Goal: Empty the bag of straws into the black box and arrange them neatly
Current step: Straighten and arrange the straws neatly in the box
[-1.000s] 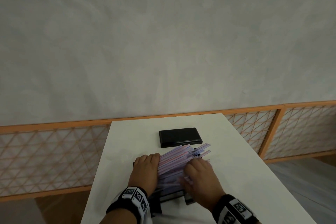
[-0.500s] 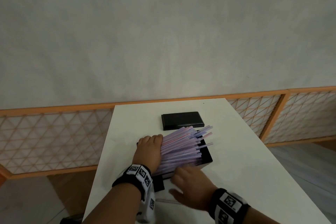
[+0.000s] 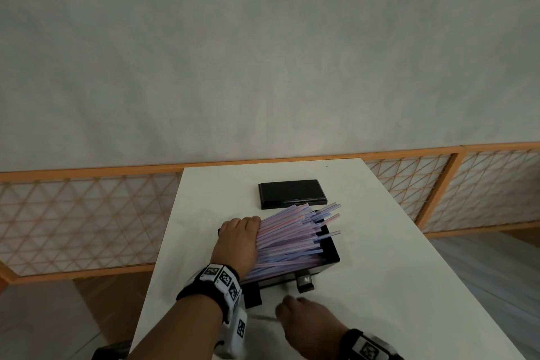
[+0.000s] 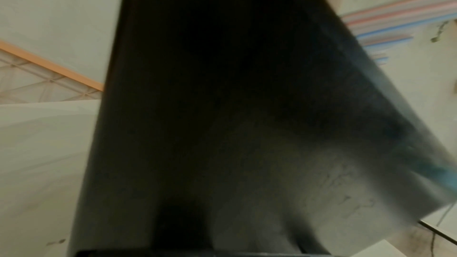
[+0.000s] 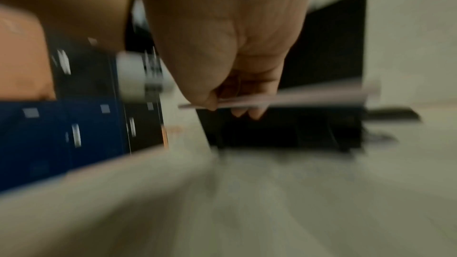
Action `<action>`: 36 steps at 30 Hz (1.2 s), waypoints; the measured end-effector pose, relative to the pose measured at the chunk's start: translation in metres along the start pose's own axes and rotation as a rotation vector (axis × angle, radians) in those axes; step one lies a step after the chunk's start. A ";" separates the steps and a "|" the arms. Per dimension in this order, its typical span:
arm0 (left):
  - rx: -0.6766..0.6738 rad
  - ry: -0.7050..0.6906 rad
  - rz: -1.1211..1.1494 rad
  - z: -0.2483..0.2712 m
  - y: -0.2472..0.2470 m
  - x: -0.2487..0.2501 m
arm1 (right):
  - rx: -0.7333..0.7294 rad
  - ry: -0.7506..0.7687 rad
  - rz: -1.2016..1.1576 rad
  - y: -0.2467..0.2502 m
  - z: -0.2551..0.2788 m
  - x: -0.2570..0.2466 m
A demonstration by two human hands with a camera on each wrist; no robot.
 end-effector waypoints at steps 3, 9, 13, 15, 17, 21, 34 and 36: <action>0.019 0.008 0.019 0.000 0.000 0.001 | 0.367 -0.007 0.141 0.044 0.003 0.009; 0.014 0.043 0.063 0.000 0.000 -0.001 | 0.320 -0.050 0.137 0.076 -0.023 0.039; 0.027 0.013 0.063 0.001 0.001 0.000 | 0.085 -0.092 0.074 0.064 -0.049 0.031; 0.029 0.001 0.052 0.001 0.001 0.001 | 0.044 -0.089 0.053 0.060 -0.057 0.028; 0.032 -0.015 0.040 0.001 0.001 0.002 | 0.008 -0.115 -0.017 0.057 -0.061 0.031; 0.026 -0.031 0.022 0.002 0.001 0.002 | -0.077 -0.175 -0.165 0.058 -0.060 0.037; 0.015 -0.013 -0.015 0.000 -0.001 0.000 | 0.073 -0.094 0.056 0.066 -0.067 0.029; 0.015 0.000 -0.011 0.000 -0.001 0.000 | 0.101 -0.089 0.090 0.069 -0.067 0.026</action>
Point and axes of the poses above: each hand's wrist, its own z-axis away from the middle knuckle, its own y-axis out of the back of the hand, x = y × z, the point moved 4 cm from there along -z, towards the middle knuckle, and after that the axes turned 9 degrees about z, right-handed, at the moved point
